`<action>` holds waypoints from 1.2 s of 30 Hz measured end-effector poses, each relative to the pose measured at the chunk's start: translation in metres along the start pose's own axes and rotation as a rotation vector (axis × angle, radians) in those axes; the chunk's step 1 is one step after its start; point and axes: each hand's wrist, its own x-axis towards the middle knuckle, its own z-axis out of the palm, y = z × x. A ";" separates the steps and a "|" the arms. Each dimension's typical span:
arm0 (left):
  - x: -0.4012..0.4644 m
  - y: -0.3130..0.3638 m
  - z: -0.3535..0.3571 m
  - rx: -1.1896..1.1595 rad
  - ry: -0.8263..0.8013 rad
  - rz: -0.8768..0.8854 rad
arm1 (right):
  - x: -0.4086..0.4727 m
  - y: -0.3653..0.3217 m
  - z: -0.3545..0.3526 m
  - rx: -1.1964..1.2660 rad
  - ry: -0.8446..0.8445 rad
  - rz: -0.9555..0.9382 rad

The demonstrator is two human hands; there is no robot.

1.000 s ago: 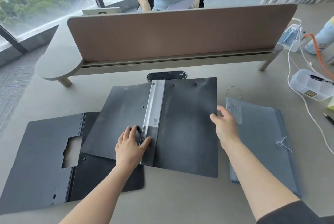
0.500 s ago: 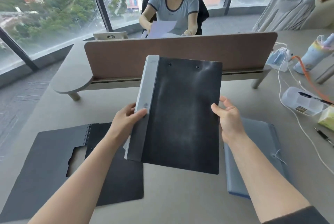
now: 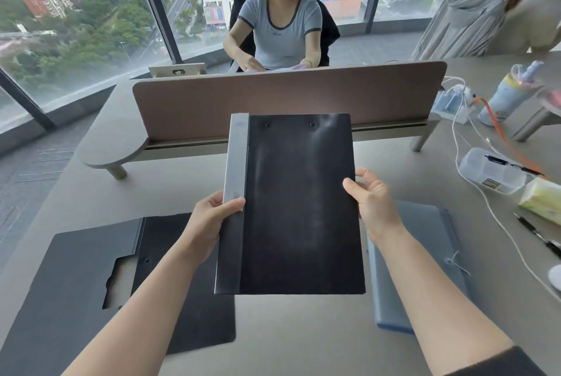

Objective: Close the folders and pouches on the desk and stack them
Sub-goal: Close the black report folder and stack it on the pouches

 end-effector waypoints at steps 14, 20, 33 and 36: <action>0.012 -0.088 0.002 -0.167 0.028 -0.249 | -0.004 0.072 -0.008 -0.392 -0.014 0.172; 0.023 -0.116 -0.002 -0.103 0.108 -0.346 | -0.009 0.094 -0.004 -0.475 0.030 0.287; 0.021 -0.158 0.000 0.688 0.326 -0.314 | -0.015 0.152 0.004 -0.792 -0.050 0.416; 0.020 -0.158 0.004 0.724 0.328 -0.298 | -0.014 0.164 0.002 -0.853 -0.066 0.437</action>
